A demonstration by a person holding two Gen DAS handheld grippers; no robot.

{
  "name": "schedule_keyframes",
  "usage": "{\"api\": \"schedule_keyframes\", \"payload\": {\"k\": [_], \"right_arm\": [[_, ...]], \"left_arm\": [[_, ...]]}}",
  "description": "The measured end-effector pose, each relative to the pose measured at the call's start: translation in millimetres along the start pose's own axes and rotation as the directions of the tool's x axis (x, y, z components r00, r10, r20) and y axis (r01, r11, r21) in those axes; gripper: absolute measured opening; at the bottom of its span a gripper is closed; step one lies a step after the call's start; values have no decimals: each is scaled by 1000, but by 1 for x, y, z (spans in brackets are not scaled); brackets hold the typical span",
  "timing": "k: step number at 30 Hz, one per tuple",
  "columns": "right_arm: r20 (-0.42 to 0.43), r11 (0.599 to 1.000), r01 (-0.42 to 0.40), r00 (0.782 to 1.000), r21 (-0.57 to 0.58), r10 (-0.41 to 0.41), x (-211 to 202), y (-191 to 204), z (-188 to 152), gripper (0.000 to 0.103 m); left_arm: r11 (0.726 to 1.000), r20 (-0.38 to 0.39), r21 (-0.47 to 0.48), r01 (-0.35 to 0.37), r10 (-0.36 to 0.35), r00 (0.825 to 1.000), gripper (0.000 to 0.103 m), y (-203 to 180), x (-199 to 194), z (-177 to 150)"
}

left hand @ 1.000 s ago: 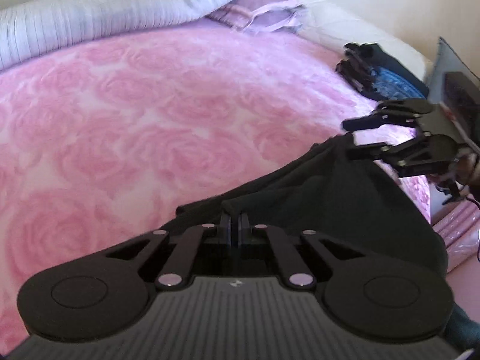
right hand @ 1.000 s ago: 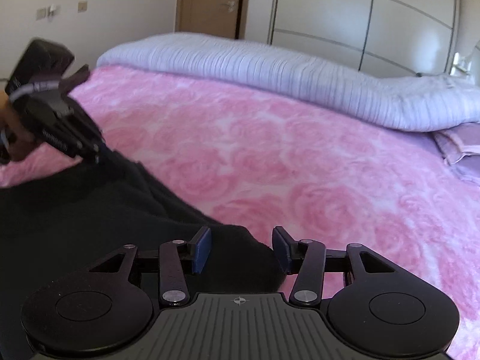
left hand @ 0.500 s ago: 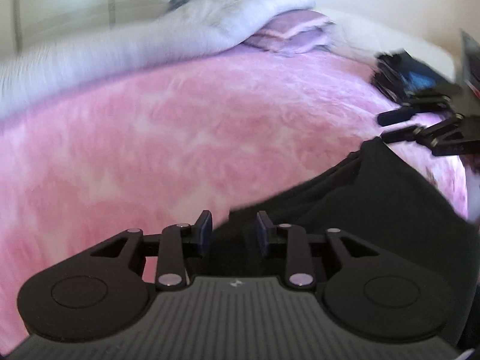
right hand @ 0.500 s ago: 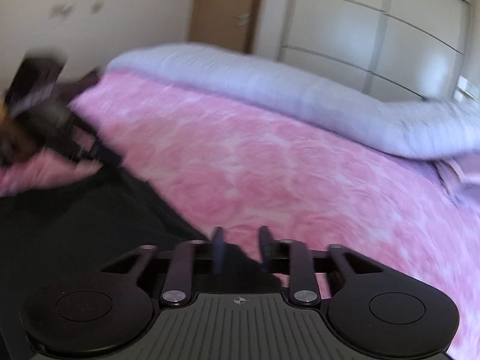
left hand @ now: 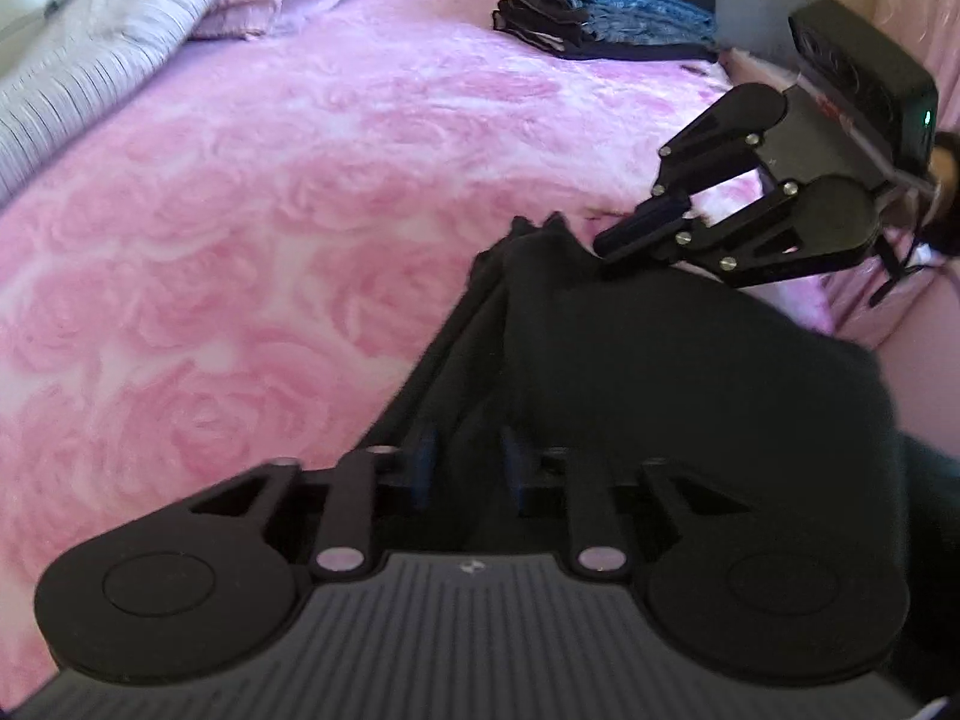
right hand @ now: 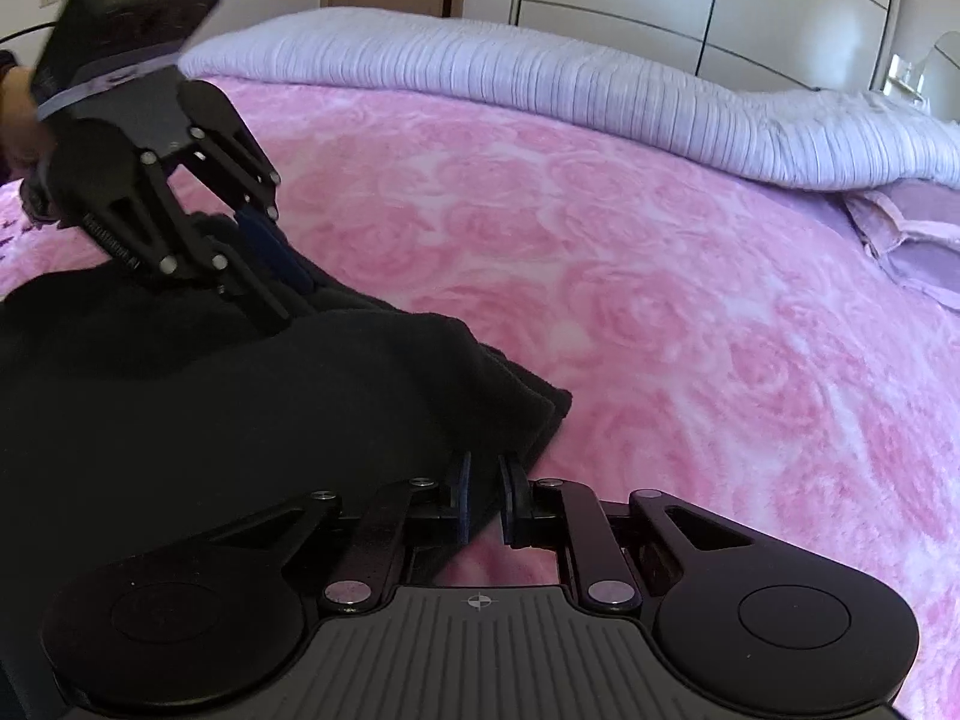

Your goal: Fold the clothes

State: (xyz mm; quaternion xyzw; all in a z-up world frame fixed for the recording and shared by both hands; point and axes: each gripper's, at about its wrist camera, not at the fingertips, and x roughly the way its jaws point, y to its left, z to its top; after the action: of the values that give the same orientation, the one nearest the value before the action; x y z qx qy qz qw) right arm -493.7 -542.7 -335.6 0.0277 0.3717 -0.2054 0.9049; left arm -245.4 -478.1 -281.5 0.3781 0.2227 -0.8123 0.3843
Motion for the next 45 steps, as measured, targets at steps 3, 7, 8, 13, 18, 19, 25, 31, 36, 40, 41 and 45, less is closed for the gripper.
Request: {"api": "schedule_keyframes", "payload": {"k": [3, 7, 8, 13, 18, 19, 25, 31, 36, 40, 41, 45], "right_arm": [[53, 999, 0, 999, -44, 2, -6, 3, 12, 15], [99, 992, -17, 995, -123, 29, 1, 7, 33, 46], [108, 990, -21, 993, -142, 36, 3, 8, 38, 48], [22, 991, -104, 994, -86, 106, 27, -6, 43, 7], [34, 996, -52, 998, -65, 54, 27, -6, 32, 0], [29, 998, -47, 998, -46, 48, 29, -7, 29, 0], [32, 1000, -6, 999, 6, 5, 0, 14, 23, 1], [38, 998, 37, 998, 46, -39, -38, 40, 20, 8], [50, 997, 26, 998, 74, -29, -70, 84, 2, 17], [54, 991, -22, 998, 134, 15, -73, 112, -17, 23], [52, 987, -39, 998, 157, 31, -70, 116, -21, 23], [65, 983, -36, 998, 179, 25, -64, 115, -25, 23]], "left_arm": [[999, 48, 33, -29, 27, 999, 0, -6, -12, -4], [996, 123, 9, -84, 82, 989, 0, -11, -21, -7], [995, 129, 7, -96, 94, 987, 0, -13, -20, -9], [989, 161, 1, -146, 144, 976, 1, -20, -20, -18], [985, 132, -110, -133, 147, 980, 2, -8, -8, -22], [983, 125, -135, -127, 144, 982, 2, -5, -4, -22], [964, 115, -228, -137, 166, 979, 4, 0, -16, -25], [923, 150, -316, -219, 277, 949, 3, -16, -78, -55], [900, 173, -372, -228, 309, 935, 4, -54, -123, -90], [904, 137, -375, -204, 272, 952, 7, -93, -120, -123], [901, 109, -376, -218, 277, 955, 7, -95, -112, -129], [875, 102, -427, -228, 297, 949, 3, -79, -94, -146]]}}
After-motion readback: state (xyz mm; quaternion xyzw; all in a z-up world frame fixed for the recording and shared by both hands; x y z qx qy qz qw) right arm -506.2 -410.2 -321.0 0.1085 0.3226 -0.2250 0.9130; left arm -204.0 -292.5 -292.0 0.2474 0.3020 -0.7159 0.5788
